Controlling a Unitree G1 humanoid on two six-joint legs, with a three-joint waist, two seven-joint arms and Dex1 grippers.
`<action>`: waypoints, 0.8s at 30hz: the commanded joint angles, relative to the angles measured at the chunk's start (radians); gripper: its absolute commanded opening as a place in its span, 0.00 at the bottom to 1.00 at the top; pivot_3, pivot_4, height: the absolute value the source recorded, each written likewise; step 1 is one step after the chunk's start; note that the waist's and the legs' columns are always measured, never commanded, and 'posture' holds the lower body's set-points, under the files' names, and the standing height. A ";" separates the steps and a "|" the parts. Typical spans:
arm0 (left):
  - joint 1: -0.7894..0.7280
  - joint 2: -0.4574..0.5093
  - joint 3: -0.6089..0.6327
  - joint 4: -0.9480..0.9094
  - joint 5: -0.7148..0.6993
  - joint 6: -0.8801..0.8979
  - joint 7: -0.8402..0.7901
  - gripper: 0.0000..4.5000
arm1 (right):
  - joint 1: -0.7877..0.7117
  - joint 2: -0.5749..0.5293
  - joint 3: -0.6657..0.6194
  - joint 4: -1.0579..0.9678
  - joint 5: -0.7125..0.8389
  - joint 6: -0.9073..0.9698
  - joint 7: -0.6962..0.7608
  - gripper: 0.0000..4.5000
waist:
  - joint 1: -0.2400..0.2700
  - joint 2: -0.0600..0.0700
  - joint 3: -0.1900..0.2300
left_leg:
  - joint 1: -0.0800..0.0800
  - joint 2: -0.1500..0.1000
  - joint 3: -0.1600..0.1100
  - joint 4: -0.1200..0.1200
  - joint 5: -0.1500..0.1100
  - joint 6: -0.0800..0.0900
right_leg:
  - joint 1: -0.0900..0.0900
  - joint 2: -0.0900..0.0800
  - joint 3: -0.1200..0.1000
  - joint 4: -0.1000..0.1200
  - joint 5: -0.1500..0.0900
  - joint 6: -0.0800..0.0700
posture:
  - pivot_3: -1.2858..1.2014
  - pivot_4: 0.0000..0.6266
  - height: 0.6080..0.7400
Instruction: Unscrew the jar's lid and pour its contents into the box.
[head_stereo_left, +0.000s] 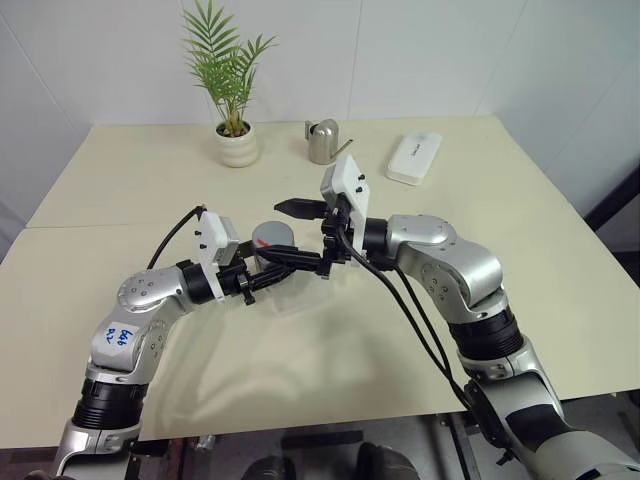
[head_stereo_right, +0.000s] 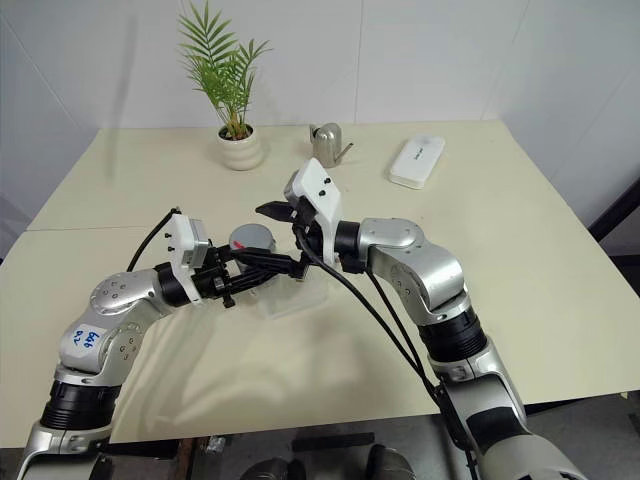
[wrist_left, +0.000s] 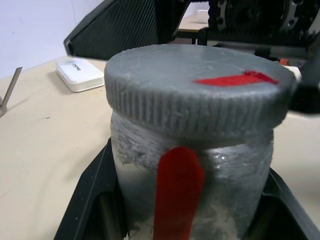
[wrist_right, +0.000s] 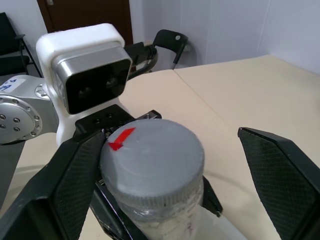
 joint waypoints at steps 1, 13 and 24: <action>-0.019 -0.006 0.011 -0.032 -0.014 -0.003 0.001 0.44 | 0.002 0.013 -0.011 -0.057 0.025 -0.001 0.010 1.00 | 0.000 0.000 0.000 | 0.000 0.000 0.000 0.000 0.000 0.000 | 0.000 0.000 0.000 0.000 0.000 0.000 | 0.52 0.24 1.00; -0.043 -0.021 0.023 -0.036 -0.032 0.020 0.004 0.44 | 0.021 0.025 -0.012 -0.037 0.009 -0.016 0.002 0.56 | 0.000 0.000 0.000 | 0.000 0.001 0.003 0.000 0.000 0.000 | -0.002 0.000 0.001 0.000 0.000 0.000 | 0.52 0.24 1.00; -0.120 0.010 0.014 0.000 -0.115 0.047 -0.192 0.44 | -0.061 -0.113 -0.013 0.049 0.092 -0.092 0.396 0.56 | 0.002 0.000 0.000 | -0.001 0.001 0.004 0.001 0.000 0.000 | -0.003 0.000 0.001 0.000 0.000 0.000 | 0.52 0.24 1.00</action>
